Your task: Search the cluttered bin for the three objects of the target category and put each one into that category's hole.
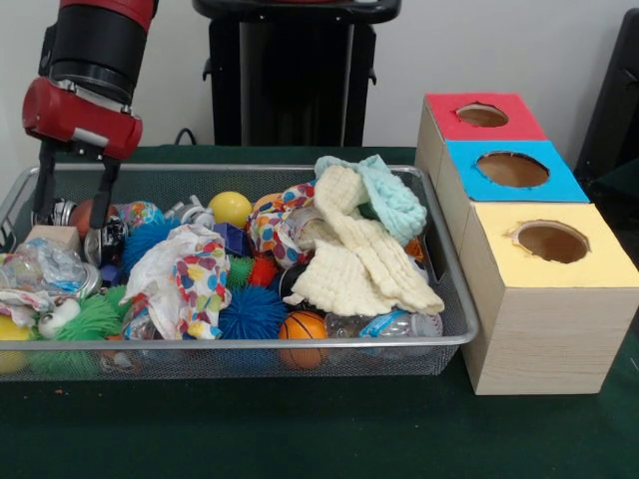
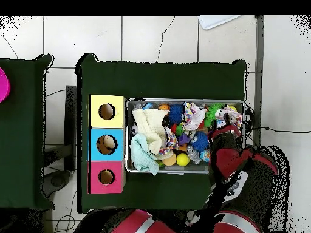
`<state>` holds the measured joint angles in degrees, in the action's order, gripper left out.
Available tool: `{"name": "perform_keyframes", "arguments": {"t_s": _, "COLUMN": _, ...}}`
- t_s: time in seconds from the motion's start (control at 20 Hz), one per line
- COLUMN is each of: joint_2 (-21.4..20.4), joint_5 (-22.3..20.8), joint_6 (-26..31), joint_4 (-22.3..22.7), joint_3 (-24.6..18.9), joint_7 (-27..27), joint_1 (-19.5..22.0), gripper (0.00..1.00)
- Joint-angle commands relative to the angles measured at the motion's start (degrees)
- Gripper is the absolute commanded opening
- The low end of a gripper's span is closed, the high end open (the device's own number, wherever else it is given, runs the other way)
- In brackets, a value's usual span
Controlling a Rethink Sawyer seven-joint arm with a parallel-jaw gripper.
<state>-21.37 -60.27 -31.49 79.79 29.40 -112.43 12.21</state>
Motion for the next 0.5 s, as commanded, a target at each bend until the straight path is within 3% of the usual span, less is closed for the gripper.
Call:
{"name": "perform_keyframes", "arguments": {"t_s": 0.05, "joint_2": -0.92, "joint_5": -7.1, "joint_6": 6.77, "joint_4": -4.83, "joint_3": -12.0, "joint_7": -18.01, "joint_1": 0.02, "gripper": 1.0}}
{"name": "perform_keyframes", "arguments": {"t_s": 0.5, "joint_2": -1.94, "joint_5": -16.99, "joint_6": 15.21, "joint_4": -8.28, "joint_3": -18.87, "joint_7": -26.1, "joint_1": 0.11, "gripper": 1.0}}
